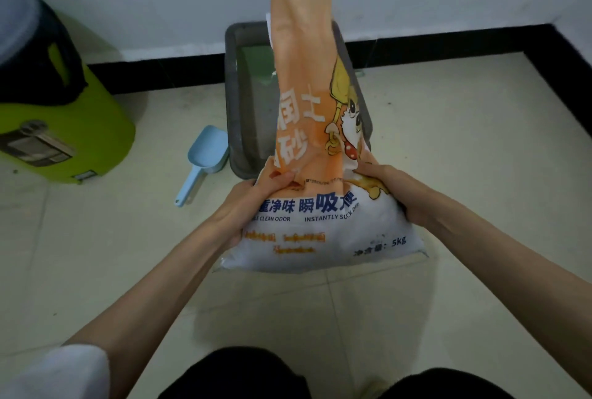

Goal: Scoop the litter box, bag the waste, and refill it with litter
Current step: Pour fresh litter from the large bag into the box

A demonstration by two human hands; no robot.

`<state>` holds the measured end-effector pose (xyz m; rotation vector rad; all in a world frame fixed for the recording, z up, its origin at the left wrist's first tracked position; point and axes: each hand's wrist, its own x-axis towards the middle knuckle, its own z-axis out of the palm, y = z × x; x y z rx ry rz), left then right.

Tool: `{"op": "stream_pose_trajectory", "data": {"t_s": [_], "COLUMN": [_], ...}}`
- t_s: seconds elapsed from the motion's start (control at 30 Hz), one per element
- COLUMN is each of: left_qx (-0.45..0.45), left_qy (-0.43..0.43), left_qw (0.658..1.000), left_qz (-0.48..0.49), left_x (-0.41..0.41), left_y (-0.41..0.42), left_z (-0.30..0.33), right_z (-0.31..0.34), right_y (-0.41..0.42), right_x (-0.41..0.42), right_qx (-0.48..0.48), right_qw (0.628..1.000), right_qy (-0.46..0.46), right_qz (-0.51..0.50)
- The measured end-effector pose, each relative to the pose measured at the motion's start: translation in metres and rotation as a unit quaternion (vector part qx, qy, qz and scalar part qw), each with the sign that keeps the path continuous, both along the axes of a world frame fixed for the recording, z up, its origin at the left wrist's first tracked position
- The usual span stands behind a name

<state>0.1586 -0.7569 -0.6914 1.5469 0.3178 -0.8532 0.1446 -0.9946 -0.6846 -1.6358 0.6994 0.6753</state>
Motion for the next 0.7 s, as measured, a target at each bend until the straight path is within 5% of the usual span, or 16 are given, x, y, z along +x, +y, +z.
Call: {"op": "stream_pose_trajectory", "data": {"t_s": [0.7], "left_qx": [0.041], "left_qy": [-0.037], "left_qw": [0.998], "left_qz": [0.016], "left_x": [0.019], "left_y": [-0.005], "left_z": [0.012], "right_z": [0.01], "right_y": [0.001], "right_x": [0.023], "right_qx": [-0.105], "right_qw": [0.994], "right_qy": [-0.009], "right_qz": [-0.028]}}
